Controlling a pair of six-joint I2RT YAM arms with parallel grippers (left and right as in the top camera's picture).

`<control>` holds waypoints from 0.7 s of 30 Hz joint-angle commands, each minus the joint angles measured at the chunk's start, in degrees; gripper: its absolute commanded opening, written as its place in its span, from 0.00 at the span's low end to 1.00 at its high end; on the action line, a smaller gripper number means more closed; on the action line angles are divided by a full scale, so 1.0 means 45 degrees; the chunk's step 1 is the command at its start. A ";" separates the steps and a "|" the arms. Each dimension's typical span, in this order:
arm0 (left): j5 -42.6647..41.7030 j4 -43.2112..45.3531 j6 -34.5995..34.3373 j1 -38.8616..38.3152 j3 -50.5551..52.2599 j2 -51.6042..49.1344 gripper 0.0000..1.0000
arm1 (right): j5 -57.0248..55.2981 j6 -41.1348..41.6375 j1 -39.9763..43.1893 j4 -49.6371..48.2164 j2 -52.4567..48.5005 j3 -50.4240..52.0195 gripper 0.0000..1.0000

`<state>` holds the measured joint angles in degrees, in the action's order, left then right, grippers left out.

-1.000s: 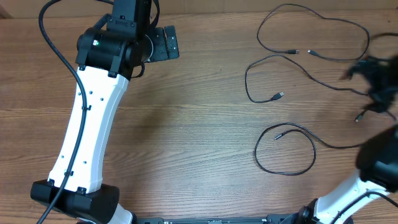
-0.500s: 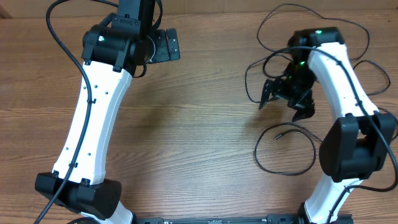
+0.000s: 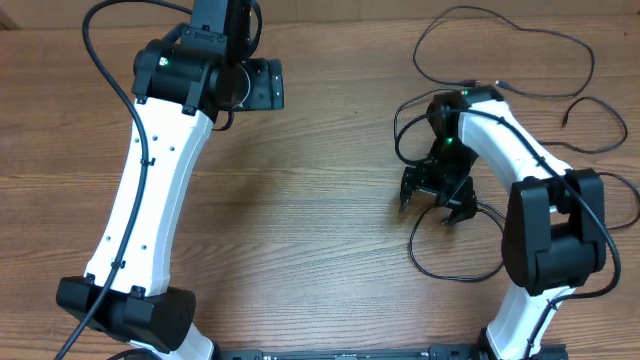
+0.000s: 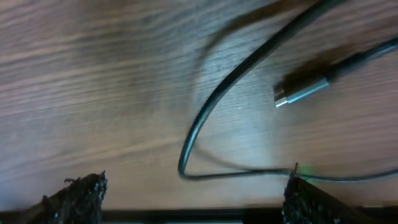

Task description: Untangle cables

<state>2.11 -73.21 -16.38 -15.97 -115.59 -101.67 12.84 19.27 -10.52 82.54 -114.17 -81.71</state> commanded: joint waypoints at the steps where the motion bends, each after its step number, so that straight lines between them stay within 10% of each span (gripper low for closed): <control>1: -0.0476 -0.0107 0.0787 0.0010 -0.0146 -0.0219 0.82 | 0.0078 0.0117 -0.0005 -0.0529 0.0049 0.0729 0.89; 7: -0.0476 -0.0112 0.0777 0.0092 -0.0146 -0.0219 0.95 | 0.0068 0.0155 -0.0005 -0.0967 0.0049 0.1277 0.86; 21: -0.0471 -0.0126 0.0777 0.0053 -0.0146 -0.0219 1.00 | 0.0063 0.0777 0.0010 -0.2778 0.0049 0.1666 0.32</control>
<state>0.64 -73.78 -13.50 -15.97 -115.59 -102.02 13.08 22.41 -10.52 70.87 -114.17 -74.59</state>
